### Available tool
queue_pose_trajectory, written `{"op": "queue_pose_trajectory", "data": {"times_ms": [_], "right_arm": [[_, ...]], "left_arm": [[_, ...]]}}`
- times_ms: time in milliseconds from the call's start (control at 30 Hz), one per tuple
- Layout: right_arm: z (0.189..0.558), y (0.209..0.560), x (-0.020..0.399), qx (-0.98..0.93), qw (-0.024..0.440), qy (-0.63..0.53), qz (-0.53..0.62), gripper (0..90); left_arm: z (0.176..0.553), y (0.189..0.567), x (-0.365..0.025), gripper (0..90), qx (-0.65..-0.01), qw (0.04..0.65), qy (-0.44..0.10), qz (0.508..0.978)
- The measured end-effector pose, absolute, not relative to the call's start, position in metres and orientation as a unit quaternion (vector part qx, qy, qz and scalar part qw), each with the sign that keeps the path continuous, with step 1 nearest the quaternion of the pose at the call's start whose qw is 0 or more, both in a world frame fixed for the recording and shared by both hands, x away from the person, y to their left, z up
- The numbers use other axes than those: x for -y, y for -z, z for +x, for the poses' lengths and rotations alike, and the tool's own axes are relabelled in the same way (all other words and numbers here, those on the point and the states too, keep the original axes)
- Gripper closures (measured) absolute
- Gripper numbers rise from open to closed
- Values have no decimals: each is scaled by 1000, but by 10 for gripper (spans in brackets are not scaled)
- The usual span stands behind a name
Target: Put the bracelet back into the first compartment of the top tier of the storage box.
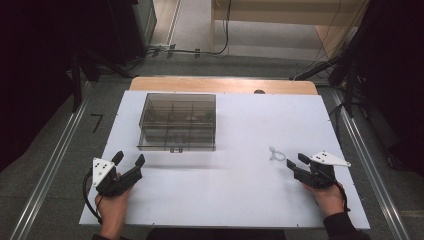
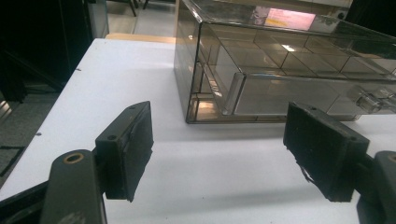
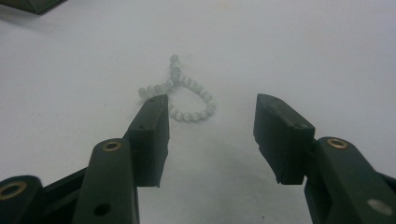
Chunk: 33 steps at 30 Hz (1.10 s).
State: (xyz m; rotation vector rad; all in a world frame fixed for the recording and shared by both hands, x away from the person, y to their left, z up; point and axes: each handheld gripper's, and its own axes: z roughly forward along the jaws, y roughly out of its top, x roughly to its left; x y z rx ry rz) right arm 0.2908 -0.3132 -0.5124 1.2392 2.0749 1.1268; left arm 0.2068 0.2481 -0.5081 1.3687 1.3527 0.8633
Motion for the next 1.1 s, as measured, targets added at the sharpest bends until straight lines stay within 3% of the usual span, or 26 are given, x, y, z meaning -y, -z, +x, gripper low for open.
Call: {"op": "queue_pose_trajectory", "data": {"times_ms": [1100], "right_arm": [[306,512,284,-770,235,-408,430,489]], "left_arm": [[207,508,-248,245,-559,495,-354,563]]}}
